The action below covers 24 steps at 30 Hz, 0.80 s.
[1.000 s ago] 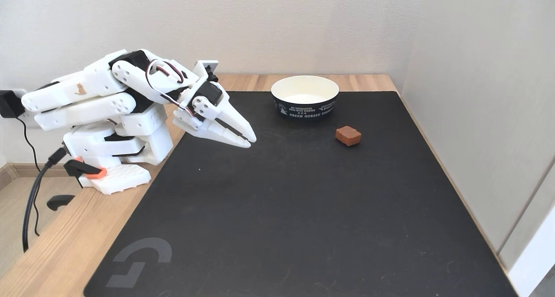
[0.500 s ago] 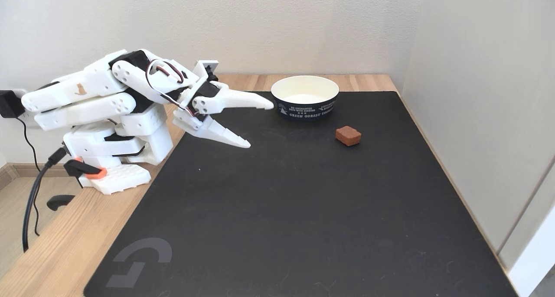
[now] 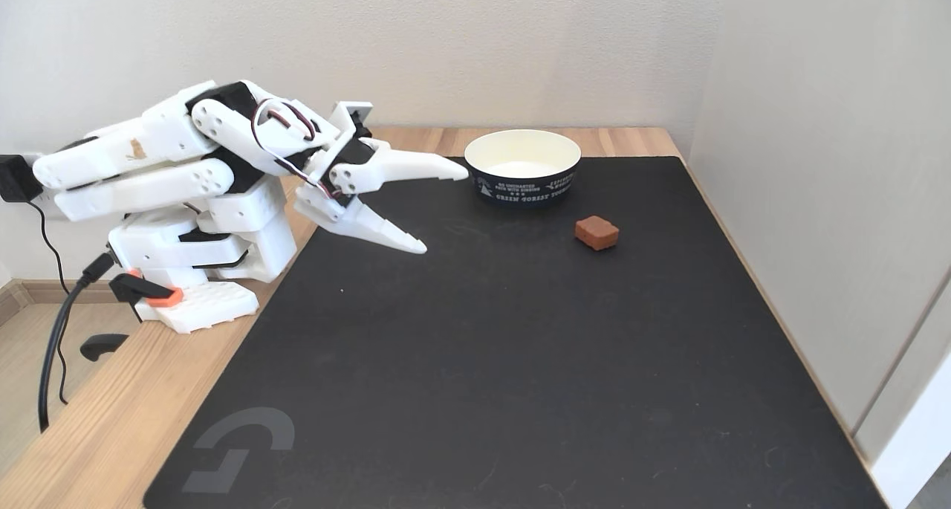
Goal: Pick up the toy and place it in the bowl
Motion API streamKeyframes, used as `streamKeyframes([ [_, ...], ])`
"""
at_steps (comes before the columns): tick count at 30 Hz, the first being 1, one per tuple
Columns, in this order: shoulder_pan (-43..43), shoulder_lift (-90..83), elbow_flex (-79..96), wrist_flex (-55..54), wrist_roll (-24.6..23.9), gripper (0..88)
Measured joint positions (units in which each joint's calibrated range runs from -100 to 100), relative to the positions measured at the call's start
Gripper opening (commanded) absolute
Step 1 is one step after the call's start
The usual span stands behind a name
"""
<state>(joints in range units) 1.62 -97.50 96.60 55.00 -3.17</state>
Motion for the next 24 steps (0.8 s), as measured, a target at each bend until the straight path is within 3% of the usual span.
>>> streamKeyframes([
  [4, -0.2, 8.9, -8.9, 1.9, 0.0, 43.7],
  [9, -2.9, 33.6, -29.4, 6.7, 0.0, 43.7],
  [20, -9.5, 93.9, -94.4, 17.6, 0.0, 43.7],
  [24, -10.0, 106.2, -110.4, 23.1, 0.0, 43.7],
])
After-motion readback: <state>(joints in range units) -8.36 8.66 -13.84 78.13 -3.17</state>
